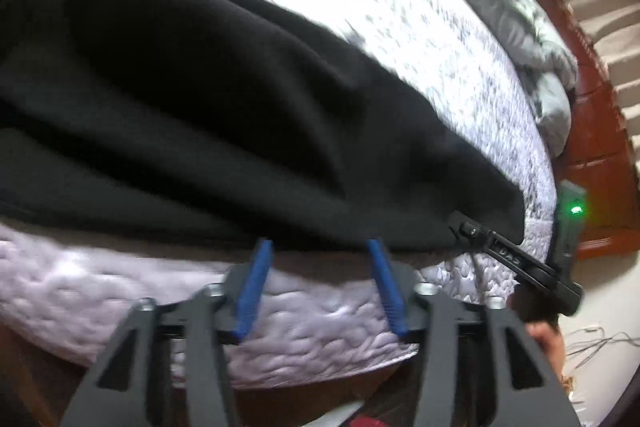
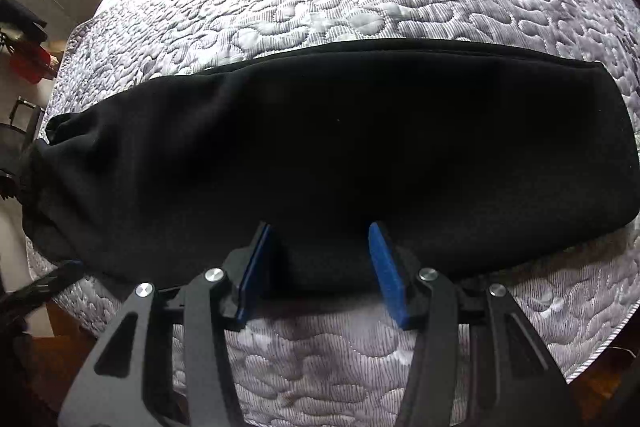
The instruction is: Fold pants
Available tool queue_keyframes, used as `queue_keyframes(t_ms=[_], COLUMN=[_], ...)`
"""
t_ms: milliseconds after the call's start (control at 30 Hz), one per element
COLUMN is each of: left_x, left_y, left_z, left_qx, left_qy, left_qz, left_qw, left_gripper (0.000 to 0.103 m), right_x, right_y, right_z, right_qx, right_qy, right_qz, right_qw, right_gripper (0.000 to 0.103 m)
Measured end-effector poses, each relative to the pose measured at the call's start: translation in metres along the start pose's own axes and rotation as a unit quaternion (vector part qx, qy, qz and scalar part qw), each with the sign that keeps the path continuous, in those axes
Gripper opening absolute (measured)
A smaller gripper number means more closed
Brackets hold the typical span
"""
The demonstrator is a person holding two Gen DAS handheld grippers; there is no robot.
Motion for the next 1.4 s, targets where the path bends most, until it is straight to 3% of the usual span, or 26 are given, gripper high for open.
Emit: queue_keyframes(t_ms=[67,167,267,400,567,633,800,933,1067,1133,1233,1300,1400], left_x=[-0.021,-0.049,-0.057,-0.054,-0.054,-0.060,-0.064,-0.085,-0.129,-0.125,-0.093,-0.075,-0.082], left_y=[-0.028,-0.094,-0.133,-0.157,-0.166,-0.166,-0.176,-0.161,-0.119,-0.121,-0.150,-0.168,-0.170], left_z=[-0.007,-0.026,-0.042,-0.055,-0.062,-0.064,-0.064,-0.056,-0.031,-0.018,-0.003,0.002,0.003], left_qx=[-0.023,-0.104,-0.154,-0.186,-0.225,-0.230,-0.238,-0.228,-0.153,-0.153,-0.187,-0.199,-0.216], left_qy=[0.019,0.047,0.051,0.050,0.058,0.072,0.099,0.150,0.229,0.227,0.186,0.159,0.156], left_qz=[-0.014,-0.032,-0.022,-0.008,0.034,0.046,0.034,0.026,-0.022,-0.036,-0.060,-0.054,-0.019], left_qw=[0.9995,0.9929,0.9866,0.9812,0.9720,0.9694,0.9657,0.9618,0.9612,0.9610,0.9628,0.9656,0.9637], left_gripper=[0.054,0.051,0.051,0.051,0.052,0.046,0.004,0.003,0.003,0.003,0.003,0.005,0.011], right_x=[-0.002,-0.002,-0.004,0.002,0.004,0.005,0.007,0.010,0.010,0.010,0.009,0.009,0.009], right_y=[0.003,0.001,0.002,-0.013,-0.016,-0.016,-0.020,-0.025,-0.024,-0.023,-0.022,-0.022,-0.023], right_z=[0.000,-0.005,-0.004,-0.004,-0.005,-0.006,-0.008,-0.007,-0.010,-0.011,-0.013,-0.013,-0.014], right_qx=[0.007,0.008,0.008,0.003,0.000,0.000,-0.006,-0.016,-0.008,-0.003,-0.005,-0.007,-0.008], right_qy=[0.000,0.003,0.005,0.007,0.006,0.006,0.006,0.006,0.000,-0.002,-0.004,-0.004,-0.007], right_qz=[-0.005,-0.007,-0.004,0.001,0.001,-0.001,0.000,0.006,-0.011,-0.018,-0.020,-0.019,-0.017], right_qw=[1.000,1.000,1.000,1.000,1.000,1.000,1.000,1.000,1.000,1.000,1.000,1.000,1.000], right_gripper=[0.051,0.052,0.055,0.061,0.062,0.062,0.069,0.070,0.070,0.070,0.070,0.070,0.070])
Point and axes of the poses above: each gripper's, at about its wrist camera, not at the fingertips, and x roughly the way its jaws point, y to its right, z to its underside, the point moved 7 cm from there along x, roughly the way its jaws point, and after that the axes turned 2 degrees about z, right-handed, at the moved point
